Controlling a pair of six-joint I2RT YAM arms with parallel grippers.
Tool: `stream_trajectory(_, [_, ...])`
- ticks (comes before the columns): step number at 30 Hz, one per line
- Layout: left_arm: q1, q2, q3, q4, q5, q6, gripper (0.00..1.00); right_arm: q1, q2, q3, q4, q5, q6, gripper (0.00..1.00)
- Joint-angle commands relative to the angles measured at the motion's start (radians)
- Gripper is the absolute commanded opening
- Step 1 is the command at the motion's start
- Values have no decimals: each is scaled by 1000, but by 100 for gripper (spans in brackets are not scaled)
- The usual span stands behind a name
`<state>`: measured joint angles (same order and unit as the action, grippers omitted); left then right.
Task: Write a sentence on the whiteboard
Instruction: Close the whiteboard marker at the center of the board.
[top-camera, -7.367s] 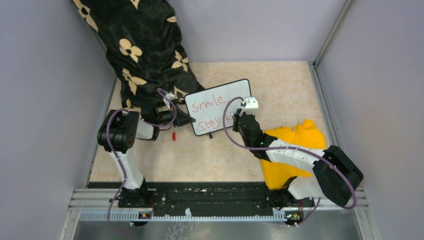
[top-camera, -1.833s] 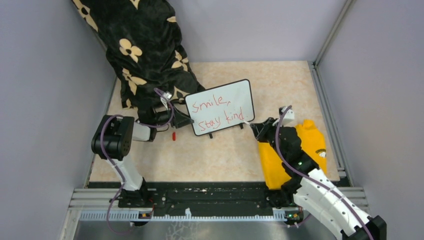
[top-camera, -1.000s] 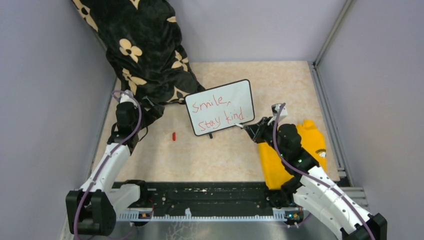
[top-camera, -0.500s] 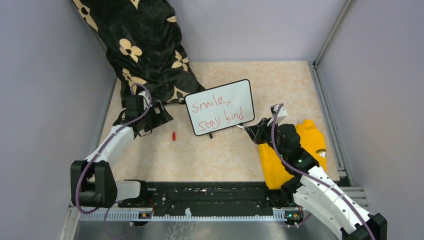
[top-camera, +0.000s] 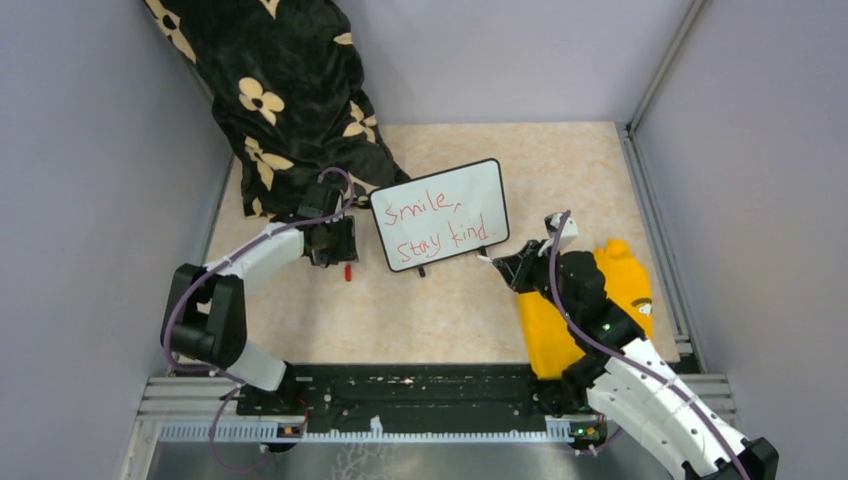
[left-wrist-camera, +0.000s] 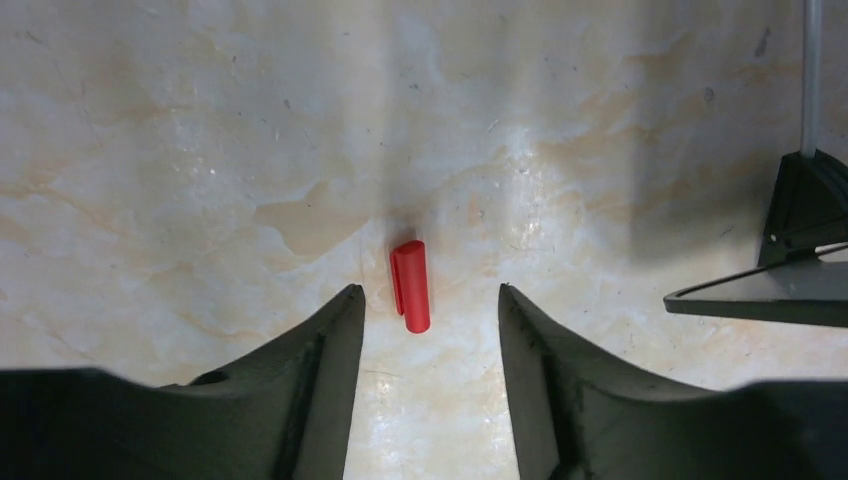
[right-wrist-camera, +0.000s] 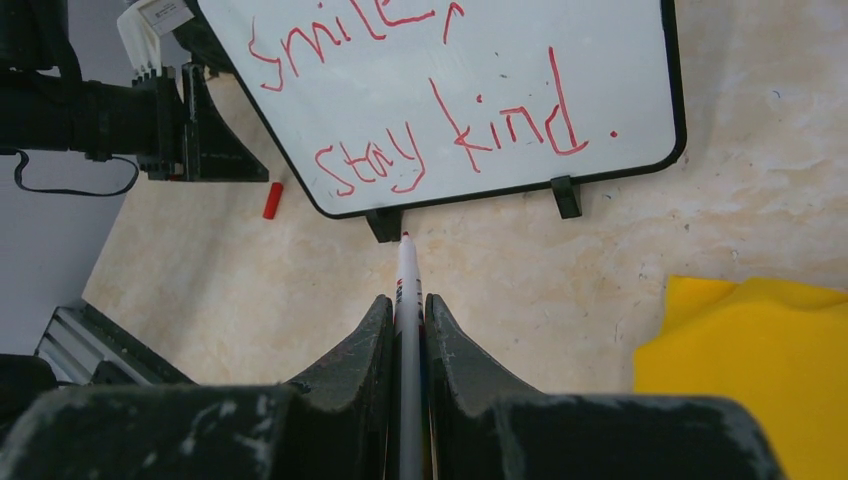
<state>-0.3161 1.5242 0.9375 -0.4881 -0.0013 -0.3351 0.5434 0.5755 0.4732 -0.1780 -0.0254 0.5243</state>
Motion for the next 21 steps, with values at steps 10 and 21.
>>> stream_trajectory(10, [2,133,56,-10,-15,31,45,11,-29,68,-22,45,-18,0])
stream_trajectory(21, [3,162,56,-6,-36,25,42,12,-25,58,-2,32,-1,0])
